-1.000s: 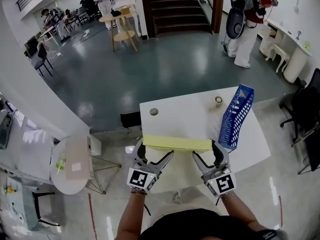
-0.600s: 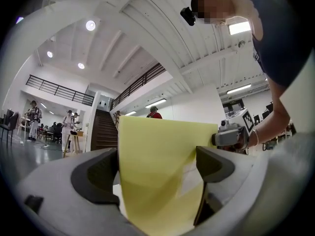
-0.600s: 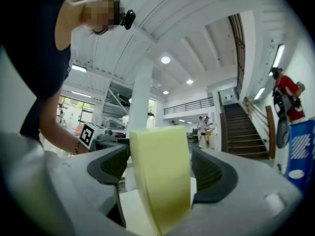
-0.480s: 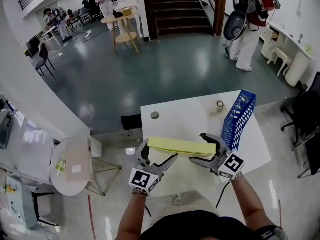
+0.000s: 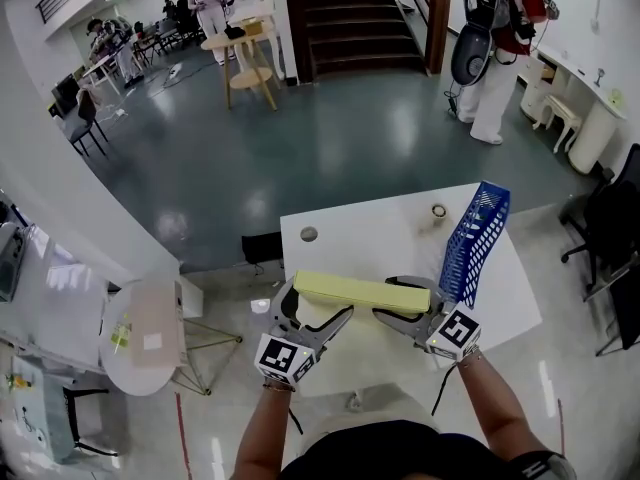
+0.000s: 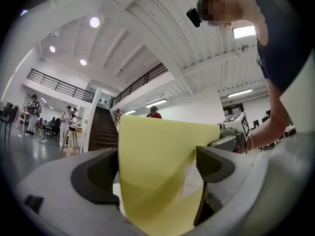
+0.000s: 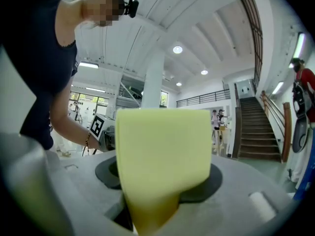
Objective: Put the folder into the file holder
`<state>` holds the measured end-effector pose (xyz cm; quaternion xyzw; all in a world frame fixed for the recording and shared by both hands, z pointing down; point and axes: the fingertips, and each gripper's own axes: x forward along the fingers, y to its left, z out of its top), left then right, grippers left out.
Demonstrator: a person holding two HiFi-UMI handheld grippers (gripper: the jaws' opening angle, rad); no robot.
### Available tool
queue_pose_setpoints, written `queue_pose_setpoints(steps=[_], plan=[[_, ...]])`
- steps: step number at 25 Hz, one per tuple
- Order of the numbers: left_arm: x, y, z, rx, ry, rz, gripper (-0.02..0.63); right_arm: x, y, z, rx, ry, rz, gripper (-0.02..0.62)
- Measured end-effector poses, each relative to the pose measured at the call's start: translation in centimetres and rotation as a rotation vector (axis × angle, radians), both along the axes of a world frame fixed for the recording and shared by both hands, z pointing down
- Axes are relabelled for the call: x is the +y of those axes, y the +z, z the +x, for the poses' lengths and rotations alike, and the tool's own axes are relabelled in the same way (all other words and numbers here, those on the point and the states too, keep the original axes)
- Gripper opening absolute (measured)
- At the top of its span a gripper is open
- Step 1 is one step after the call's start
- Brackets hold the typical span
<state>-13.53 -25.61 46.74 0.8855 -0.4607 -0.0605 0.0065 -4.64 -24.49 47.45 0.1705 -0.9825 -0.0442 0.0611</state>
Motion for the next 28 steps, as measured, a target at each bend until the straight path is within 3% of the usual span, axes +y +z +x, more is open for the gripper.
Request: queue_pose_setpoints(steps=[6, 13, 22, 26, 28], plan=[[0.7, -1.9, 1.1, 0.060, 0.061, 0.037, 0.474, 1.1, -1.7, 1.8, -0.038, 0.121, -0.030, 0.241], [1.6, -3.8, 3.1, 0.050, 0.110, 0.100, 0.399, 3.2, -6.1, 8.7, -0.130, 0.401, -0.067, 0.239], [2.2, -3.4, 5.7, 0.009, 0.172, 0.103, 0.151, 6.5, -14.4, 23.1, -0.300, 0.933, -0.107, 0.236], [2.6, -3.1, 6.6, 0.035, 0.193, 0.086, 0.018, 7.3, -16.4, 26.8, -0.303, 1.122, -0.067, 0.236], [3.0, -3.1, 7.1, 0.048, 0.206, 0.083, -0.002, 7.3, -16.7, 28.3, -0.326, 1.198, -0.050, 0.236]])
